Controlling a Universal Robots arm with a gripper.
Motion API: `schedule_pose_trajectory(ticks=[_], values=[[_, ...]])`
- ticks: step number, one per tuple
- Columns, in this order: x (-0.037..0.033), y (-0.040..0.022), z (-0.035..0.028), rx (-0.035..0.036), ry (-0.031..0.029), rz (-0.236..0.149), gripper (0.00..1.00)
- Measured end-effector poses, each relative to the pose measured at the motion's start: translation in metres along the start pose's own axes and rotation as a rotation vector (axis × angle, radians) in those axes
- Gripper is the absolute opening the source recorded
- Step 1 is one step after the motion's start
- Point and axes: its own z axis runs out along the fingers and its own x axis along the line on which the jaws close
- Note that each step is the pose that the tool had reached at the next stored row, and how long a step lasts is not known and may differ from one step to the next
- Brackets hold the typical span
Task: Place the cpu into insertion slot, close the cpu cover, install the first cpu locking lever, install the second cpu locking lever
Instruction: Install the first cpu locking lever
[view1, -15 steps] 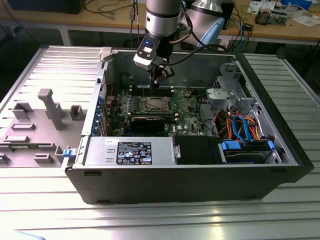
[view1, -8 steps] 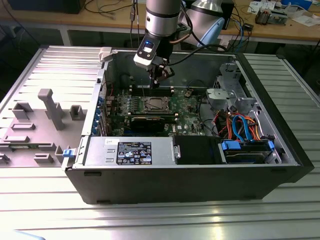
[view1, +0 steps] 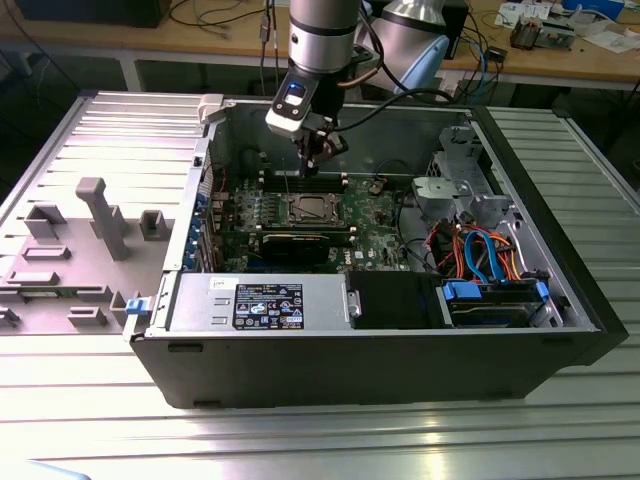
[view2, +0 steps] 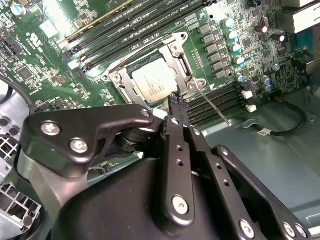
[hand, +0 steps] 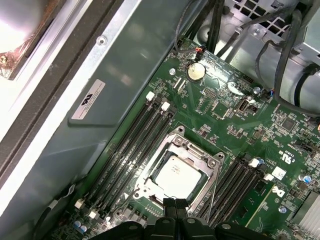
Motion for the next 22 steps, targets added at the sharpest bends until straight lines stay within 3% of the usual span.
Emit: schedule_pose_trajectory(ticks=[12,19,22], values=[[0.0006,-0.0011,0.0044,0.003,-0.0035,-0.178,0.11],[0.0003,-0.0012,0.0052,0.0044,-0.0068,-0.313,0.11],[0.0003,-0.0012,0.0054,0.0056,-0.007,-0.35,0.11]])
